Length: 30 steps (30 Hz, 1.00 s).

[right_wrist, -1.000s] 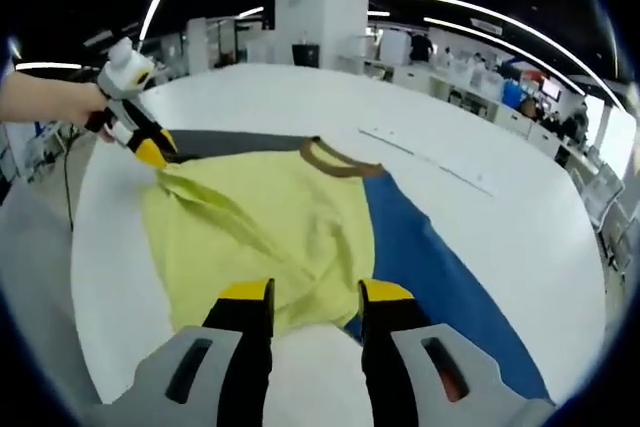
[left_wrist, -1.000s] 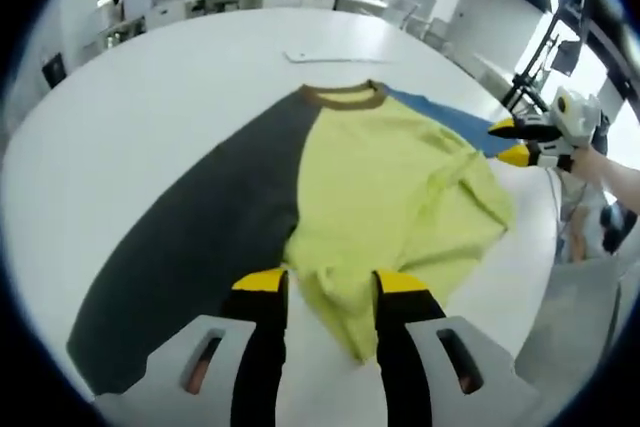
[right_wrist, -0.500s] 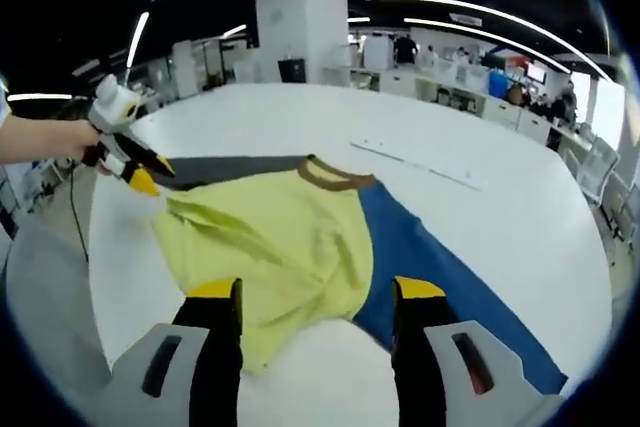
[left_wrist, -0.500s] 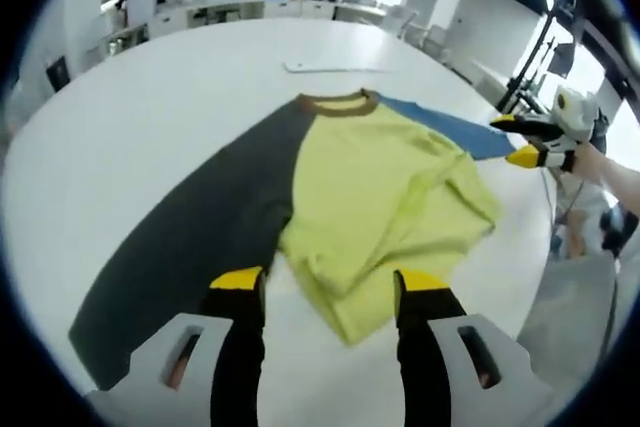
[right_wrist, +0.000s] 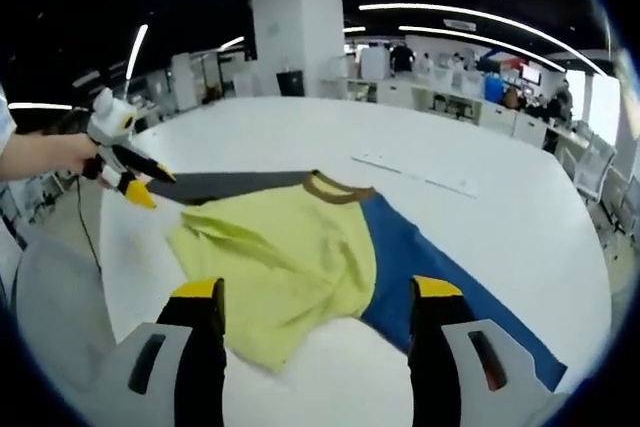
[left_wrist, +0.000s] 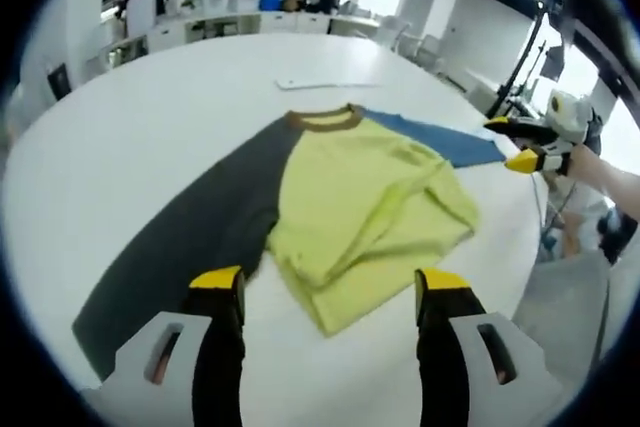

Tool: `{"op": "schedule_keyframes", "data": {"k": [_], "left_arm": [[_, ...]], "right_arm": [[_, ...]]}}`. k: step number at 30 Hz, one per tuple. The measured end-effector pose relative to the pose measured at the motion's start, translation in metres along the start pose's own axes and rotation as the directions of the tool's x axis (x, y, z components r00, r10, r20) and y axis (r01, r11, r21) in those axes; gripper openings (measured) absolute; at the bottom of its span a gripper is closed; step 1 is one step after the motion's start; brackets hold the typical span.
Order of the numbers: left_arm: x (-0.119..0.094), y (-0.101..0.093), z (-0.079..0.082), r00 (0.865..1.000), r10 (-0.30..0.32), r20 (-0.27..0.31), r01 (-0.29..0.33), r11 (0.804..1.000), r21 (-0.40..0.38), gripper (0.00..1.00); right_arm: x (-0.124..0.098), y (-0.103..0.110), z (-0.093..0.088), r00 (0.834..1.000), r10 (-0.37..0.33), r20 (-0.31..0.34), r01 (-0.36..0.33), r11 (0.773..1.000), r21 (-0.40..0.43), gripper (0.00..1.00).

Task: Fold the garment on the visible template until the final outline fits inside the template.

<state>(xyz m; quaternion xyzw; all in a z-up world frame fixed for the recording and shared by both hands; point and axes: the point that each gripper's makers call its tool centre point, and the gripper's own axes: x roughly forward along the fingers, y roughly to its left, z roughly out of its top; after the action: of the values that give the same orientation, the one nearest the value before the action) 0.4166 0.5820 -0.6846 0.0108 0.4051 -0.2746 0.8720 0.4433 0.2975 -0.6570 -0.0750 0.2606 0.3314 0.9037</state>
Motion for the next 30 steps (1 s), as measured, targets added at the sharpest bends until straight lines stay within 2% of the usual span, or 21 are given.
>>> {"op": "schedule_keyframes", "data": {"k": [13,20,23,30], "left_arm": [[-0.029,-0.012,0.002,0.999,0.017,0.048,-0.019,1.0,0.023,0.84],[-0.039,-0.018,-0.001,0.998,0.021,0.058,-0.022,0.999,0.026,0.88],[-0.043,-0.021,-0.004,0.998,0.017,0.061,-0.019,1.0,0.025,0.92],[-0.053,-0.029,-0.008,0.997,0.012,0.071,-0.014,1.0,0.026,0.97]], "right_arm": [[-0.026,0.016,0.003,0.999,0.008,0.032,-0.008,1.0,0.01,0.88],[-0.036,0.02,0.002,0.999,-0.001,0.046,-0.001,1.0,0.031,0.92],[-0.04,0.024,0.002,0.999,0.001,0.049,-0.003,0.999,0.035,0.99],[-0.048,0.033,0.002,0.998,0.023,0.055,-0.026,0.998,0.054,1.0]]}}
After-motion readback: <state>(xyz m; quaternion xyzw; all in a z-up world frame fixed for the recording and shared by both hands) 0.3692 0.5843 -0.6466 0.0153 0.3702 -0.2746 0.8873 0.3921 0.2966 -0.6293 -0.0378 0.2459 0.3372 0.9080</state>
